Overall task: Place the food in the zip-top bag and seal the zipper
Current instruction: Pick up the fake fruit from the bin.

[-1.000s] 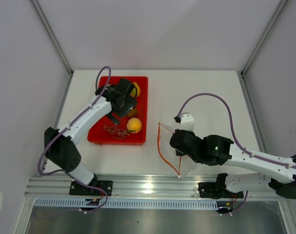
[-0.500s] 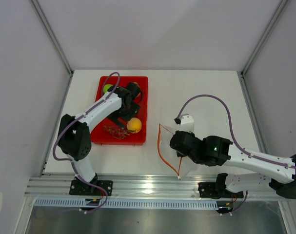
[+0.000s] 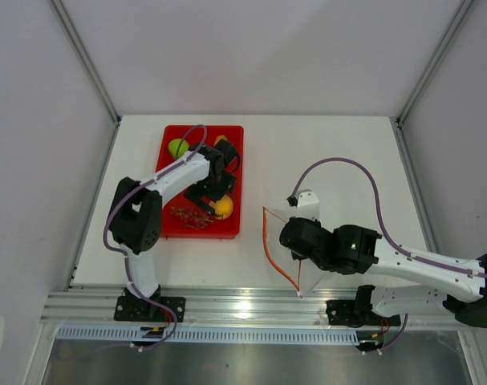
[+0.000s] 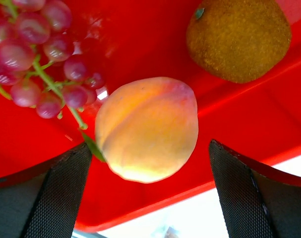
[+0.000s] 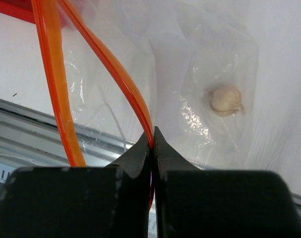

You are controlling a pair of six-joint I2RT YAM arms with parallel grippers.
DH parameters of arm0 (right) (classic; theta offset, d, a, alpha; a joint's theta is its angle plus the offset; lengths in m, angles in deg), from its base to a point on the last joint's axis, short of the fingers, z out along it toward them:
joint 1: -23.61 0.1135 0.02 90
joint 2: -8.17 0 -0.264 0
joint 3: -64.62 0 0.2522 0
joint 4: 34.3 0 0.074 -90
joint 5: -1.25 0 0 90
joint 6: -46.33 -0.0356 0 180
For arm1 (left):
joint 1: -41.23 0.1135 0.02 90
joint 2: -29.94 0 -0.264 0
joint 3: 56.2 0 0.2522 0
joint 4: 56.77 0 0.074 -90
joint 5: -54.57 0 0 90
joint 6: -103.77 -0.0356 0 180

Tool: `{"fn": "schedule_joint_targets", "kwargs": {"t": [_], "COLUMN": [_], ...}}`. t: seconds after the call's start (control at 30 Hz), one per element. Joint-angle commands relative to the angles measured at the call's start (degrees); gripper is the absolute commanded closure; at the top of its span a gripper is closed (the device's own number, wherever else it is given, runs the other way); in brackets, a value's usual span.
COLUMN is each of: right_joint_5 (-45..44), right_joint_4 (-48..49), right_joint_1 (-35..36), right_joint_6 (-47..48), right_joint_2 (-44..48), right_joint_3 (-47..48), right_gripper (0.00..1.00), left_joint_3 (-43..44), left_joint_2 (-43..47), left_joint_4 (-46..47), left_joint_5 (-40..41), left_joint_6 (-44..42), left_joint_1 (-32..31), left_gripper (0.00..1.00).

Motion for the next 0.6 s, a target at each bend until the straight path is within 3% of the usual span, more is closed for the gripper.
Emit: {"fn": "schedule_joint_targets", "kwargs": {"t": [0.0, 0.33, 0.57], "right_joint_5": [-0.72, -0.63, -0.45], "right_joint_4": [0.04, 0.57, 0.83], "right_joint_1": [-0.35, -0.62, -0.70], "right_joint_6": [-0.13, 0.13, 0.22], "right_joint_2": [1.31, 1.31, 1.22], "right_joint_3": [-0.08, -0.35, -0.35], "right_gripper": [1.00, 1.00, 1.00], "left_joint_3": [2.05, 0.82, -0.50], "left_joint_2": [-2.29, -4.85, -2.22], "left_joint_4": [0.87, 1.31, 2.36], "left_joint_5": [-0.94, -3.14, -2.00], "left_joint_6": [1.53, 2.50, 1.54], "left_joint_1": [0.60, 1.12, 1.04], "left_gripper": [0.00, 0.03, 0.24]}}
